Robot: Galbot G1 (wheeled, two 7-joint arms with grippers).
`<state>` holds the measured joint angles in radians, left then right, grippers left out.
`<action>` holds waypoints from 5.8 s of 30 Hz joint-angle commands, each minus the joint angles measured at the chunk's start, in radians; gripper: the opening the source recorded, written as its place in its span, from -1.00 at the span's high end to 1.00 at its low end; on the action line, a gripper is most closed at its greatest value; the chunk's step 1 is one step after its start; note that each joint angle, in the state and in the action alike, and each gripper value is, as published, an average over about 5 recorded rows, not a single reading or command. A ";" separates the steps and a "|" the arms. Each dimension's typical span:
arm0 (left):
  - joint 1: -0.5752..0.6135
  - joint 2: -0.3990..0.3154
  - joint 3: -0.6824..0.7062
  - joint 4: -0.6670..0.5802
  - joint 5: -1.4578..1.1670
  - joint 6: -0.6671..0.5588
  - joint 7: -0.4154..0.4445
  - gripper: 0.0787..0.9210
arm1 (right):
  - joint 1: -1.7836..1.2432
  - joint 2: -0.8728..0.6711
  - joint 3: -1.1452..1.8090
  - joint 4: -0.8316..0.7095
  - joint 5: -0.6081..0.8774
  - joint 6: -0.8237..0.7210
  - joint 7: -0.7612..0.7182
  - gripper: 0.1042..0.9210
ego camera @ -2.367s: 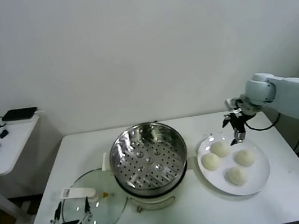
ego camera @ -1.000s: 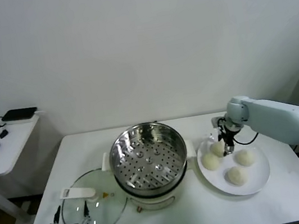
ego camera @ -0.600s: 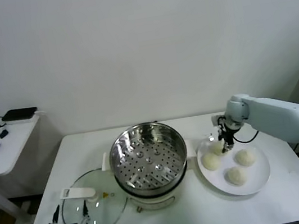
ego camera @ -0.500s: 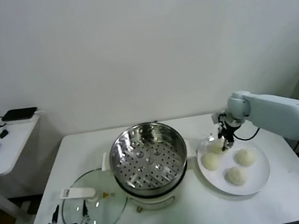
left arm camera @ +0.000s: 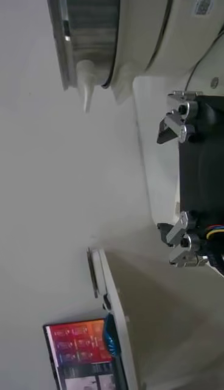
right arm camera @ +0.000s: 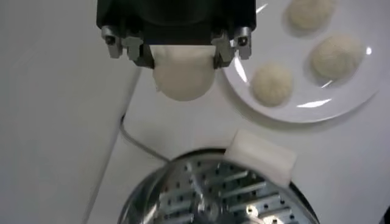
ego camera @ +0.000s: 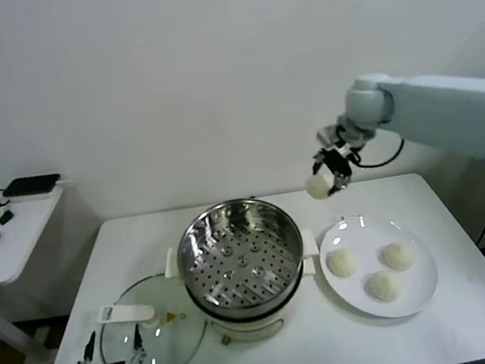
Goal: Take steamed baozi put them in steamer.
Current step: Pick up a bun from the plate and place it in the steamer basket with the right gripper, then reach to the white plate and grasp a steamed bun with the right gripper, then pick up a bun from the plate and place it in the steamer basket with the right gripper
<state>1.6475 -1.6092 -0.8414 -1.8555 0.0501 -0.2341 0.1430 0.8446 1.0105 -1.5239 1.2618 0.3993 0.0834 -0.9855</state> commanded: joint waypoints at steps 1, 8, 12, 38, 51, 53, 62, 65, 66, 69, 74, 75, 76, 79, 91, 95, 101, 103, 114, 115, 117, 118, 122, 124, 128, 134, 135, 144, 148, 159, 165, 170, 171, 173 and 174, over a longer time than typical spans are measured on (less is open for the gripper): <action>0.001 -0.029 0.003 -0.002 0.000 0.002 -0.001 -0.77 | 0.182 0.185 -0.066 0.137 -0.007 0.344 0.076 -0.33; 0.006 -0.029 -0.005 -0.004 -0.005 -0.001 -0.003 -0.77 | 0.091 0.320 -0.123 0.118 -0.112 0.456 0.158 -0.28; 0.008 -0.029 -0.008 -0.007 -0.007 -0.003 -0.003 -0.77 | 0.007 0.371 -0.127 0.000 -0.244 0.516 0.186 -0.28; -0.006 -0.041 -0.019 0.016 -0.003 -0.013 -0.010 -0.77 | -0.240 0.474 -0.107 -0.378 -0.362 0.643 0.209 -0.27; -0.001 -0.044 -0.020 0.002 -0.002 -0.004 -0.006 -0.77 | -0.108 0.446 -0.137 -0.328 -0.138 0.690 0.108 -0.74; 0.003 -0.045 -0.019 -0.004 -0.001 -0.001 -0.004 -0.77 | -0.045 0.417 -0.188 -0.275 -0.027 0.650 0.072 -0.75; 0.016 -0.044 -0.020 -0.019 -0.002 0.003 -0.004 -0.77 | 0.233 0.219 -0.425 -0.019 0.418 0.056 0.056 -0.76; 0.016 -0.043 -0.018 -0.016 -0.003 0.003 -0.004 -0.77 | 0.283 0.140 -0.479 0.075 0.452 -0.181 0.111 -0.76; 0.016 -0.043 -0.017 -0.015 -0.003 0.003 -0.004 -0.77 | 0.296 0.116 -0.494 0.111 0.473 -0.261 0.128 -0.76; 0.016 -0.043 -0.014 -0.012 -0.002 0.001 -0.004 -0.77 | 0.314 0.053 -0.531 0.209 0.548 -0.443 0.151 -0.76; 0.016 -0.039 -0.014 0.000 0.005 -0.004 -0.006 -0.77 | 0.235 -0.049 -0.516 0.296 0.581 -0.580 0.177 -0.76; 0.016 -0.037 -0.015 0.001 0.006 -0.005 -0.006 -0.77 | 0.212 -0.064 -0.510 0.302 0.572 -0.589 0.182 -0.76; 0.016 -0.035 -0.016 0.002 0.007 -0.005 -0.006 -0.77 | 0.185 -0.078 -0.503 0.306 0.558 -0.596 0.188 -0.76; 0.015 -0.032 -0.018 0.003 0.008 -0.005 -0.007 -0.77 | 0.102 -0.114 -0.474 0.305 0.502 -0.609 0.206 -0.76; 0.013 -0.032 -0.021 0.007 0.013 -0.004 -0.008 -0.77 | -0.182 -0.156 -0.339 0.170 0.256 -0.621 0.270 -0.76; 0.013 -0.034 -0.020 0.008 0.022 -0.006 -0.008 -0.77 | -0.263 -0.154 -0.278 0.133 0.246 -0.634 0.282 -0.76; 0.011 -0.032 -0.024 0.011 0.024 -0.006 -0.008 -0.77 | -0.390 -0.140 -0.146 0.078 0.241 -0.648 0.320 -0.76; 0.011 -0.031 -0.026 0.011 0.023 -0.005 -0.008 -0.77 | -0.420 -0.134 -0.108 0.061 0.238 -0.646 0.333 -0.76; 0.010 -0.032 -0.025 0.012 0.024 -0.005 -0.009 -0.77 | -0.484 -0.118 -0.029 0.010 0.228 -0.629 0.371 -0.76; 0.010 -0.033 -0.025 0.012 0.025 -0.005 -0.009 -0.77 | -0.485 -0.116 -0.026 0.007 0.229 -0.628 0.371 -0.76; 0.009 -0.034 -0.025 0.012 0.026 -0.005 -0.009 -0.77 | -0.485 -0.109 -0.018 -0.003 0.230 -0.626 0.372 -0.76; 0.009 -0.035 -0.024 0.011 0.027 -0.005 -0.009 -0.77 | -0.485 -0.105 -0.015 -0.009 0.231 -0.625 0.372 -0.76; 0.011 -0.036 -0.024 0.008 0.028 -0.006 -0.009 -0.77 | -0.481 -0.091 -0.014 -0.019 0.232 -0.622 0.360 -0.76; 0.012 -0.036 -0.025 0.007 0.027 -0.006 -0.009 -0.77 | -0.478 -0.089 -0.018 -0.018 0.231 -0.622 0.352 -0.74; 0.013 -0.034 -0.030 0.005 0.025 -0.006 -0.010 -0.77 | -0.465 -0.090 -0.029 -0.011 0.233 -0.624 0.335 -0.64; 0.015 -0.034 -0.032 -0.001 0.022 -0.005 -0.010 -0.77 | -0.434 -0.090 -0.039 0.005 0.240 -0.630 0.322 -0.48; 0.016 -0.034 -0.032 -0.002 0.021 -0.005 -0.010 -0.77 | -0.422 -0.090 -0.043 0.009 0.245 -0.630 0.320 -0.45; 0.019 -0.030 -0.034 -0.003 0.019 -0.005 -0.011 -0.77 | -0.123 -0.076 -0.226 0.077 0.359 -0.588 0.234 -0.39; 0.019 -0.029 -0.031 -0.007 0.019 -0.004 -0.010 -0.77 | 0.041 -0.064 -0.300 0.143 0.422 -0.569 0.172 -0.39; 0.021 -0.028 -0.022 -0.030 0.008 0.002 -0.005 -0.77 | 0.408 0.054 -0.336 0.307 0.685 -0.621 0.086 -0.37; 0.028 -0.030 -0.014 -0.034 0.012 0.001 -0.005 -0.77 | 0.335 0.189 -0.203 0.268 0.757 -0.682 0.111 -0.38; 0.032 -0.030 -0.015 -0.041 0.013 0.001 -0.003 -0.77 | 0.227 0.329 -0.105 0.211 0.786 -0.722 0.156 -0.38; 0.033 -0.030 -0.017 -0.041 0.013 0.001 -0.003 -0.77 | 0.201 0.353 -0.088 0.194 0.788 -0.729 0.165 -0.38; 0.033 -0.030 -0.019 -0.042 0.012 0.002 -0.003 -0.77 | 0.151 0.396 -0.064 0.161 0.782 -0.741 0.181 -0.38; 0.033 -0.030 -0.021 -0.042 0.012 0.003 -0.003 -0.77 | 0.125 0.416 -0.056 0.144 0.774 -0.745 0.187 -0.38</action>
<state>1.6789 -1.6091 -0.8596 -1.8937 0.0629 -0.2345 0.1394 1.0595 1.2137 -1.6997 1.4733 1.1001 -0.6048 -0.8334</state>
